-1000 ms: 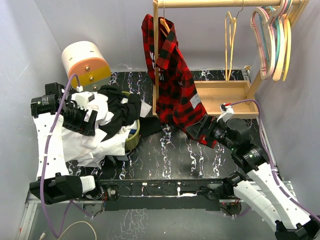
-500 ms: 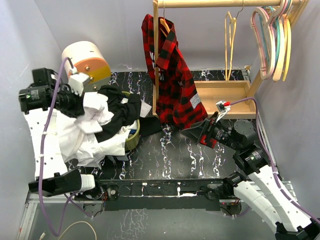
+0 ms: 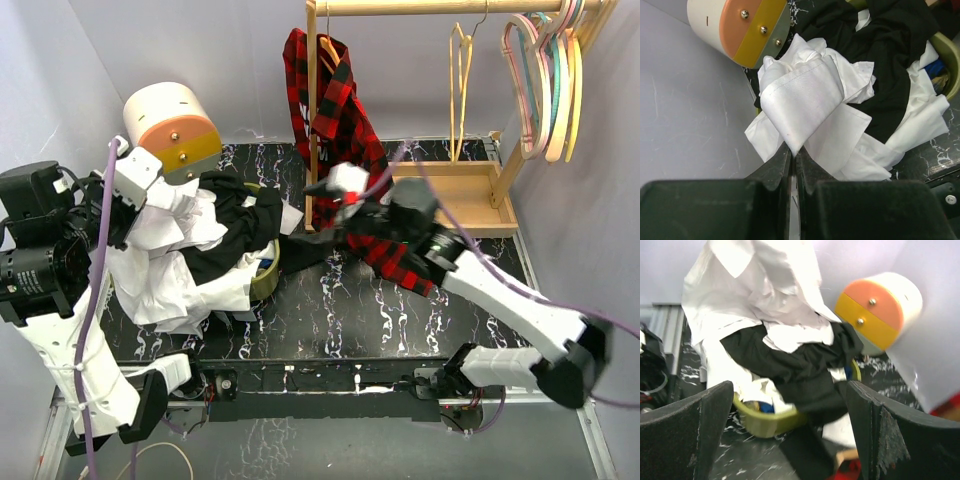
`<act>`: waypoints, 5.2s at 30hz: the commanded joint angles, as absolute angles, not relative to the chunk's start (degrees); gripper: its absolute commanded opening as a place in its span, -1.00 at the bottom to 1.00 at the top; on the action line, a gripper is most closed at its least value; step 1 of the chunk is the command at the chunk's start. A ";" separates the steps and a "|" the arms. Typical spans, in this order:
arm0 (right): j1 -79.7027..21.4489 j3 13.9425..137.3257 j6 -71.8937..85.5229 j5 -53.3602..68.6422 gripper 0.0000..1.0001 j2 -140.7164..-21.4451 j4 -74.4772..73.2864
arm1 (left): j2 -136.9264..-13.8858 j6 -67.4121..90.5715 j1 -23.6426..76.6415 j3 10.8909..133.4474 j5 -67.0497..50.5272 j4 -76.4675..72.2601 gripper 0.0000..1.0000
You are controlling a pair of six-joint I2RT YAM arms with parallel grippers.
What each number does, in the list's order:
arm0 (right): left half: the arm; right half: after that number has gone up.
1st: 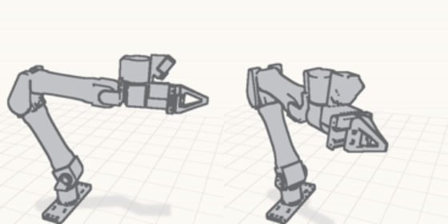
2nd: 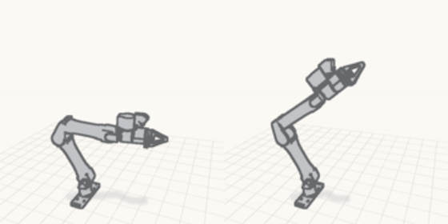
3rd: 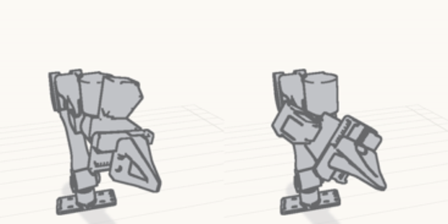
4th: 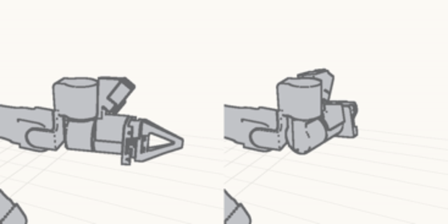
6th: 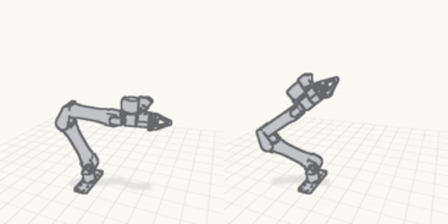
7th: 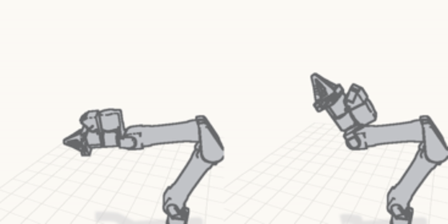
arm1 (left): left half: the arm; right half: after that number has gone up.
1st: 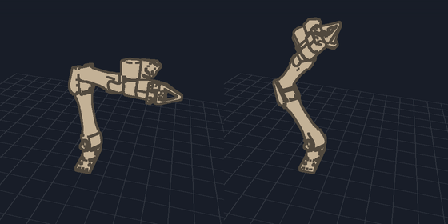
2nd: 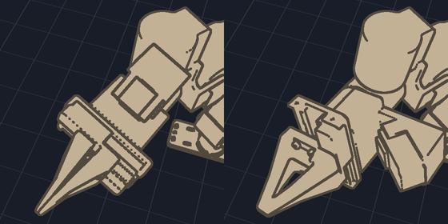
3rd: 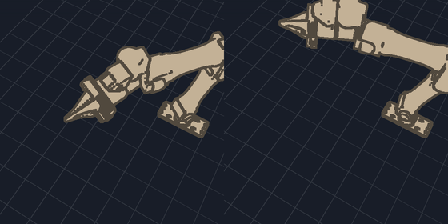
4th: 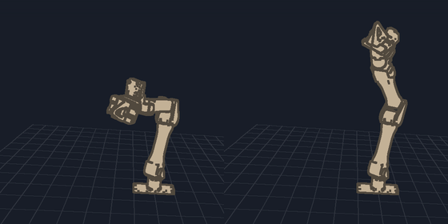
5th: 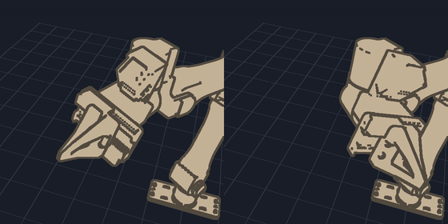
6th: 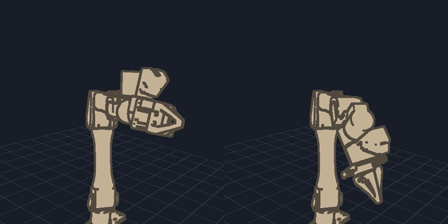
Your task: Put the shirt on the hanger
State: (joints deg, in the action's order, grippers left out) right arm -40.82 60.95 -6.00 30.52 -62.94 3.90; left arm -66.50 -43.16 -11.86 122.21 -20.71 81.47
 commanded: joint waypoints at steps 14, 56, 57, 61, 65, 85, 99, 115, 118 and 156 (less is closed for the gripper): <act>-51.97 98.47 -31.91 42.33 0.97 -108.47 7.38 | -61.26 -54.63 -11.86 120.52 -16.48 81.83 -1.00; -63.92 102.19 -35.61 17.01 -0.84 -98.42 28.90 | -53.11 -43.66 -13.89 119.32 -9.66 42.26 -1.00; -64.71 103.41 -37.32 16.17 -0.84 -97.46 26.19 | -53.14 -43.15 -14.11 119.36 -10.82 41.14 -1.00; -69.17 108.82 -47.97 9.66 -0.84 -94.99 15.04 | -53.28 -41.92 -15.34 119.55 -16.84 38.05 -1.00; -74.58 111.86 -58.70 1.29 -0.84 -92.66 11.39 | -53.11 -38.32 -15.56 118.03 -20.30 30.41 -1.00; -83.54 127.76 -78.88 -9.86 -0.84 -88.86 14.02 | -51.06 -17.03 -15.91 105.84 -30.17 -5.64 -1.00; -73.53 65.67 -25.52 -23.83 -0.84 -64.44 24.00 | -46.89 1.61 -21.53 79.91 -57.11 6.24 -1.00; -57.11 59.23 -5.34 -0.01 0.40 -73.20 20.66 | -56.24 -2.95 -2.39 71.04 -39.81 21.50 -1.00; -54.81 60.32 -4.76 1.91 0.58 -71.74 18.81 | -58.44 -4.62 -1.43 72.80 -37.67 22.70 -1.00; -35.12 133.93 -4.70 -37.35 0.66 -88.36 -35.31 | -69.77 13.53 -10.41 100.62 -27.21 51.33 0.94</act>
State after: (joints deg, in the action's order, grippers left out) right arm -41.21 128.49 -11.40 -43.42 -85.41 -23.99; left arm -75.50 -3.60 -7.42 103.63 -27.64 55.33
